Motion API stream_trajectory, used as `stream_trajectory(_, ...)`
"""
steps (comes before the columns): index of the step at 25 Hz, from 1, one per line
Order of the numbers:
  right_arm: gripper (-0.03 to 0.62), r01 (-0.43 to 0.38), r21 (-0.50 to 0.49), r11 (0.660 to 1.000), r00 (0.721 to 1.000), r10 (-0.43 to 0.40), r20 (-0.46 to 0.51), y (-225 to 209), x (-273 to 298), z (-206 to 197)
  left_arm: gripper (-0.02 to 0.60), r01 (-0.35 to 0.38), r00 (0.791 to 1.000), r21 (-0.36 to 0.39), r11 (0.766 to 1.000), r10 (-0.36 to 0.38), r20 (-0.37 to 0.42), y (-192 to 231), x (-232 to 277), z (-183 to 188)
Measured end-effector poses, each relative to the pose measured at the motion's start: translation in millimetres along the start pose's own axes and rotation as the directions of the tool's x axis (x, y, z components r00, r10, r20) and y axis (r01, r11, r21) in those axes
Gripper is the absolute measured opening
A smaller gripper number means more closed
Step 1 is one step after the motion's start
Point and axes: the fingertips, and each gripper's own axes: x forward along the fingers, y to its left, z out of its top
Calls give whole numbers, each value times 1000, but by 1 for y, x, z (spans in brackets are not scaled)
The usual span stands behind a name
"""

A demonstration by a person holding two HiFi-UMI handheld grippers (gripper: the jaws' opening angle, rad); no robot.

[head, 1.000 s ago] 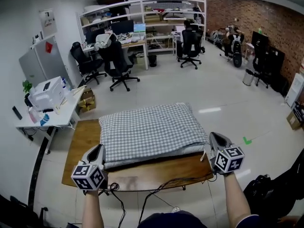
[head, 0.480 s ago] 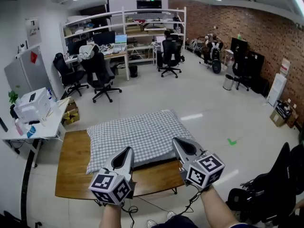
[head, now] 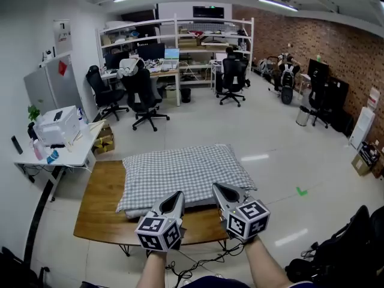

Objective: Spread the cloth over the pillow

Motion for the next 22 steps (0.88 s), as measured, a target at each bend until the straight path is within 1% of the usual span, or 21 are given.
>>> stream_trajectory(3,8,-26,9,1000,1000,26,-8,3,5,-1,0,-20,1000,3,1000,20,-22,4,4,1)
stream_trajectory(10,6,-59,1,998,998,59,-8,7,15,3,0,-23,1000,13,1000,23,-10,5,9,15)
stream_trajectory(17,8,-64,-2,998,998,64,-13,1,16,7,0,-26,999,-6,1000,26,-22,4,16,14)
stream_trajectory(22,8,-67,-8,998,998,67,-10,-2,17,9,0,-24,999,-2,1000,24,-24,2,18,15)
